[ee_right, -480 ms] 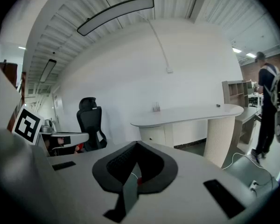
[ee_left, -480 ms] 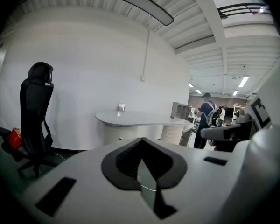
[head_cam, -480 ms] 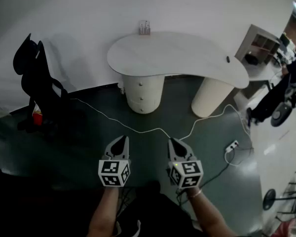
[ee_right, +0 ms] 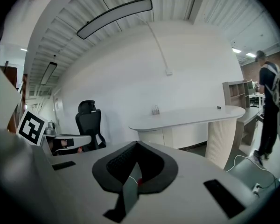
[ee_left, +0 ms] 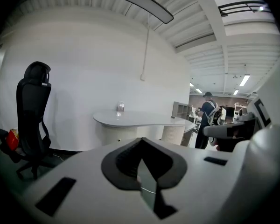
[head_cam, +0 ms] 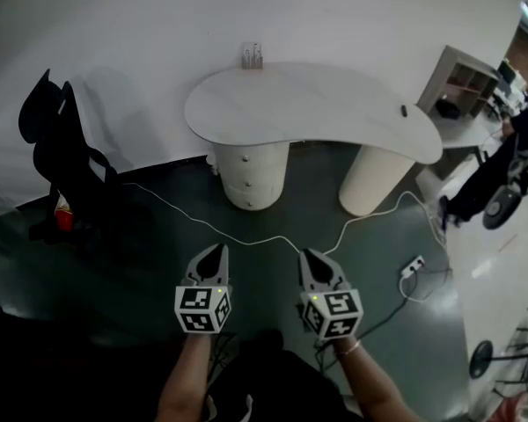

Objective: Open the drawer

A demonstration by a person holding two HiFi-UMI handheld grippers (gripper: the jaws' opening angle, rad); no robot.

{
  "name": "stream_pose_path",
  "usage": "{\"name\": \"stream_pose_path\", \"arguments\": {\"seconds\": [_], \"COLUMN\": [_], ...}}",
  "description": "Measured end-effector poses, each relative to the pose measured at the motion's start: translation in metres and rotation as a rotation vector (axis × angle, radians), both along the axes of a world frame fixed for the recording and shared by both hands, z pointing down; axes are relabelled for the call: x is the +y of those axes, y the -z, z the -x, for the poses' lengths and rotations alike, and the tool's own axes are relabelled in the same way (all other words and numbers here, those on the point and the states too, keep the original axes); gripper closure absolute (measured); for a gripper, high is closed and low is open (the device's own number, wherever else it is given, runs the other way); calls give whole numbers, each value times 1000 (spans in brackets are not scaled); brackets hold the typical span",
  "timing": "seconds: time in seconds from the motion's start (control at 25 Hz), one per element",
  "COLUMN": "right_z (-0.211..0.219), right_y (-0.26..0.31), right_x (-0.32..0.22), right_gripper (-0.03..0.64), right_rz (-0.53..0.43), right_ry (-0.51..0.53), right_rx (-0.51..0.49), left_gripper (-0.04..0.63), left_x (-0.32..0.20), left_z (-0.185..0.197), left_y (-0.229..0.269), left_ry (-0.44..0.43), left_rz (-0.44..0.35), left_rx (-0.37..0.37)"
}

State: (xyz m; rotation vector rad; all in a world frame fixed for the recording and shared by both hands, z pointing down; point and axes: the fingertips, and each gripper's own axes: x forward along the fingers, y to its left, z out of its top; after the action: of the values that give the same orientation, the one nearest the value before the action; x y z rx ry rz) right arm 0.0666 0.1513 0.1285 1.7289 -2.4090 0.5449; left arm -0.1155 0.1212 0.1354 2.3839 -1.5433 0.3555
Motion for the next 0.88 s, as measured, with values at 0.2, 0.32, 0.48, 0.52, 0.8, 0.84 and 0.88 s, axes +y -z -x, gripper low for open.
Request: {"name": "stream_pose_path", "arguments": {"seconds": [0.2, 0.32, 0.48, 0.52, 0.8, 0.84, 0.88], "right_z": [-15, -23, -29, -29, -35, -36, -36], "right_y": [1, 1, -1, -2, -13, -15, -17], "right_x": [-11, -19, -28, -30, -62, -69, -76], "right_gripper": [614, 614, 614, 614, 614, 614, 614], "right_rz": [-7, -16, -12, -7, 18, 23, 27], "right_ry": [-14, -22, -25, -27, -46, -49, -52], "right_rx": [3, 2, -3, -4, -6, -5, -2], "left_gripper": [591, 591, 591, 591, 553, 544, 532], "left_x": [-11, -21, -39, -45, -102, -111, -120], "left_z": [-11, -16, -20, -19, -20, -20, -19], "left_y": [-3, -5, -3, -4, -14, -16, -19], "left_ry": [9, 12, 37, 42, 50, 50, 49], "left_rz": [2, 1, -11, -11, -4, 0, 5], "left_rx": [-10, -26, -29, -34, -40, -40, -40]}}
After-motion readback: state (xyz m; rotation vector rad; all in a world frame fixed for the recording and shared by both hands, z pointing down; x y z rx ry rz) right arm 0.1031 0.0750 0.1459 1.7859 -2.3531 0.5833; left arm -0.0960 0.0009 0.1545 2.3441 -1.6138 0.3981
